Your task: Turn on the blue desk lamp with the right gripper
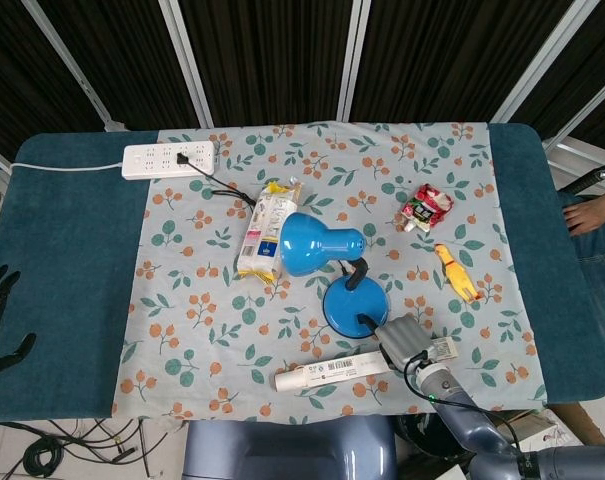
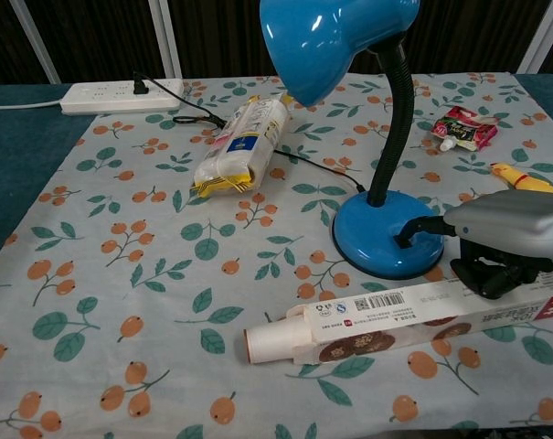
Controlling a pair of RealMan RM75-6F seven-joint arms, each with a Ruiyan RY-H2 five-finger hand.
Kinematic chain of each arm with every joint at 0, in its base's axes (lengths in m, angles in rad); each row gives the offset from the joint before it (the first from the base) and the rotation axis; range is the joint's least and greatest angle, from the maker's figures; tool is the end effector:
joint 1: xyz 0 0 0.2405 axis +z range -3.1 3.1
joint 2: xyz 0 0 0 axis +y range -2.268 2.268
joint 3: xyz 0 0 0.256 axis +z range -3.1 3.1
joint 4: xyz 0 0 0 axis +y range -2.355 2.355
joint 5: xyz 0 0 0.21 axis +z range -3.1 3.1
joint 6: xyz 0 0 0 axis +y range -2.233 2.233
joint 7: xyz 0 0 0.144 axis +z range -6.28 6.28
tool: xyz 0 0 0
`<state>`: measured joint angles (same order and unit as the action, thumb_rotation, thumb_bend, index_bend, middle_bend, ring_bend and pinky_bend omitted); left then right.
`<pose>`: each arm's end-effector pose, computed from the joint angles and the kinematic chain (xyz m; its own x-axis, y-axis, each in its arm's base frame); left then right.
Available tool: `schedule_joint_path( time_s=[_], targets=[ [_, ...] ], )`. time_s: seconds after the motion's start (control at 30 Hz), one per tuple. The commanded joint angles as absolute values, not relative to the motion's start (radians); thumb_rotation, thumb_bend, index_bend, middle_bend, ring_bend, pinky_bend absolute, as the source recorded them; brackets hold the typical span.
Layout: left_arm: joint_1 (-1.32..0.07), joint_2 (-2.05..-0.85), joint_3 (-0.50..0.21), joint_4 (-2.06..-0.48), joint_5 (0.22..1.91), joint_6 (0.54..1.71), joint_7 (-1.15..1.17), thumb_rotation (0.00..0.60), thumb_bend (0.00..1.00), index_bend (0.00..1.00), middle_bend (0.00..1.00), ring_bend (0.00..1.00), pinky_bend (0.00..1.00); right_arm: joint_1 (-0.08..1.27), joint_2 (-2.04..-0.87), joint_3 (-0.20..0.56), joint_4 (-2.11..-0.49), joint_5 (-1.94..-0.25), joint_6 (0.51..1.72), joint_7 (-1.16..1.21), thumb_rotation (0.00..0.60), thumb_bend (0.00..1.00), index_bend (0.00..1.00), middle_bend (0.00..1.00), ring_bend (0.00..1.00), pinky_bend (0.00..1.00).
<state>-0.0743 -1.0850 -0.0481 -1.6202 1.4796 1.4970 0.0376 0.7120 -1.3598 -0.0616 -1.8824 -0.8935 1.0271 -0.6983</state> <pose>-0.3159 0.1774 0.1719 0.4511 -0.0047 0.8924 0.8923 0.0214 -0.4510 -0.1761 -0.2547 -0.0019 0.6256 -0.4554 0.6334 -0.7792 -0.4038 0.4793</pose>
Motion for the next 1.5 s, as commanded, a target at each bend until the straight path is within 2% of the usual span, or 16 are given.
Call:
schedule_joint_path(
  time_s=[0.03,1.5],
  targets=[
    [-0.074,-1.085,-0.048,-1.620,1.480,1.497,0.038,0.600,0.29,0.03,0.00,0.01,0.00,0.712,-1.359,-0.062,-1.883,-0.894,1.027,-0.699,0.600,0.70,0.14,0.91,0.96,0.84],
    [-0.074,-1.085,-0.048,-1.621,1.479,1.496,0.040,0.600,0.29,0.03,0.00,0.01,0.00,0.710,-1.361,-0.087,-1.902,-0.890,1.022,-0.717,0.600,0.70,0.15,0.91,0.96,0.84]
  ],
)
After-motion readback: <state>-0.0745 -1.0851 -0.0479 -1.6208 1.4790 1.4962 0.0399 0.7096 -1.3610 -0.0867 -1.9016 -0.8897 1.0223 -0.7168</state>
